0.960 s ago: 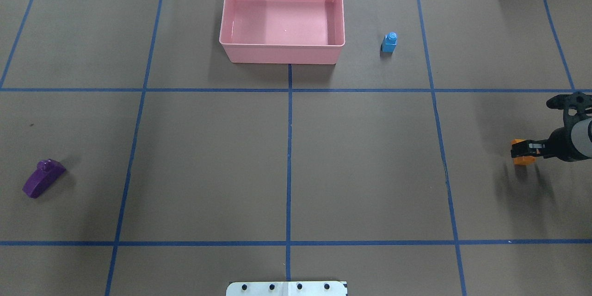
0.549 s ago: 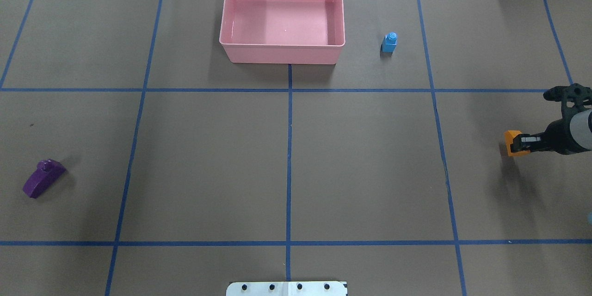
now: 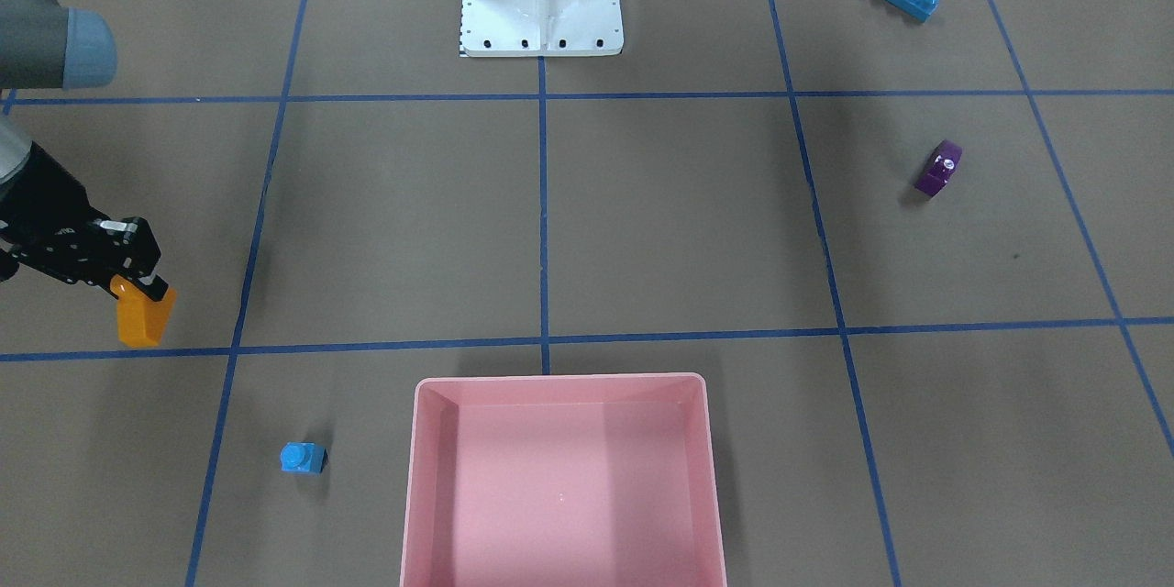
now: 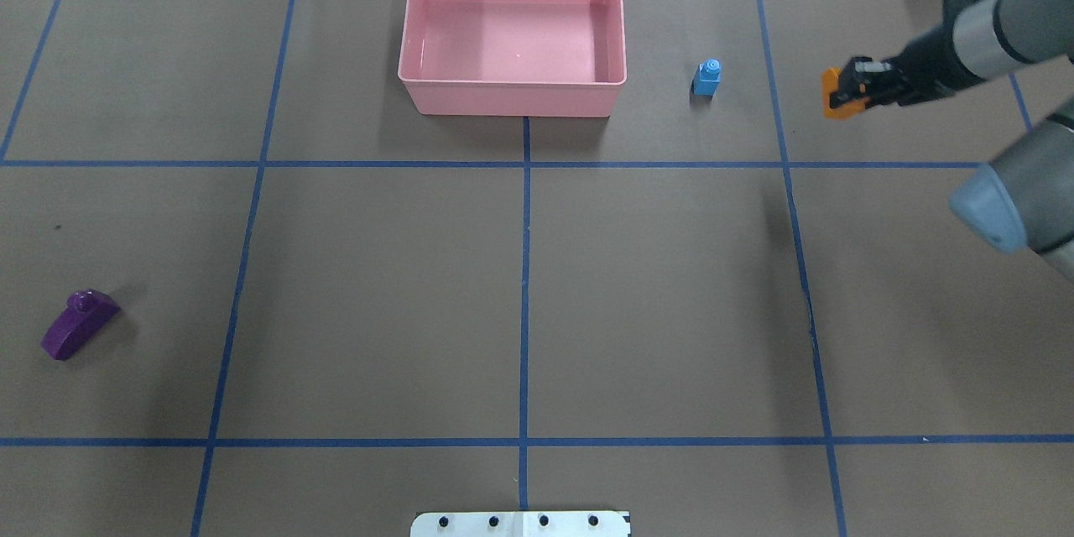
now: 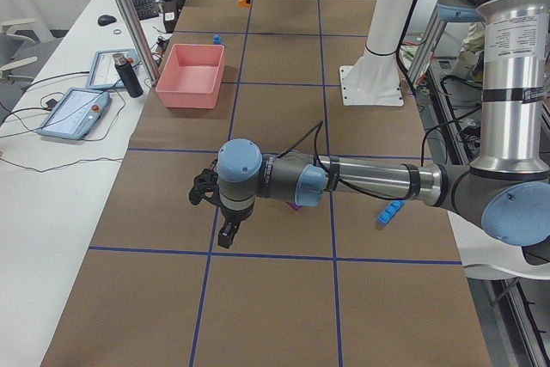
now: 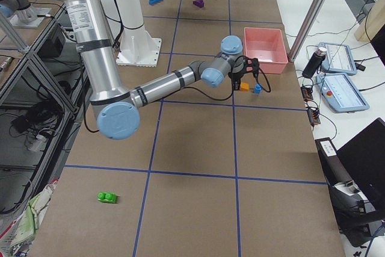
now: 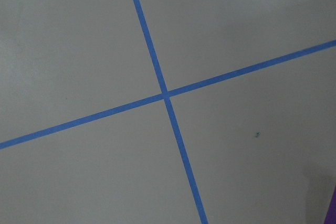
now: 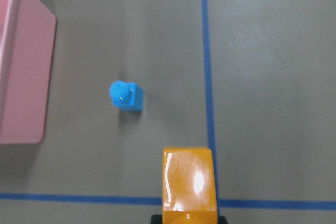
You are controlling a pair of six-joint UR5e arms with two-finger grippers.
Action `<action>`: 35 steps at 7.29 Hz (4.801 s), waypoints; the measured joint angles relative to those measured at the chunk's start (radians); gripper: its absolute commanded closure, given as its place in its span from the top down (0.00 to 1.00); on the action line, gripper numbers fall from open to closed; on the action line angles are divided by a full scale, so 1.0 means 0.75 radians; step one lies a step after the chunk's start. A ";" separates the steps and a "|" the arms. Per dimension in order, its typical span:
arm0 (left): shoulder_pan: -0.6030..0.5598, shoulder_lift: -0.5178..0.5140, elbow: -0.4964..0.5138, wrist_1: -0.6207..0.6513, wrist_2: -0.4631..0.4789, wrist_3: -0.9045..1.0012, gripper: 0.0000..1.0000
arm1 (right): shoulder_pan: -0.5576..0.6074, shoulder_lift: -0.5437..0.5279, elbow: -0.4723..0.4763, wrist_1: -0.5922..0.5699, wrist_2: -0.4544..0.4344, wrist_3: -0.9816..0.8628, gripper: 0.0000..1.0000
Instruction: Put all blocks into box
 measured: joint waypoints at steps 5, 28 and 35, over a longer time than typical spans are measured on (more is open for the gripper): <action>0.017 -0.059 0.016 -0.019 -0.001 -0.001 1.00 | -0.051 0.832 -0.822 -0.080 -0.081 0.102 0.00; 1.042 0.230 -0.031 -0.843 0.347 -0.655 0.00 | -0.282 1.086 -1.028 -0.231 -0.326 0.180 1.00; 0.873 -0.271 -0.080 -0.613 0.323 -1.556 0.00 | -0.057 0.821 -0.917 -0.227 -0.134 -0.225 1.00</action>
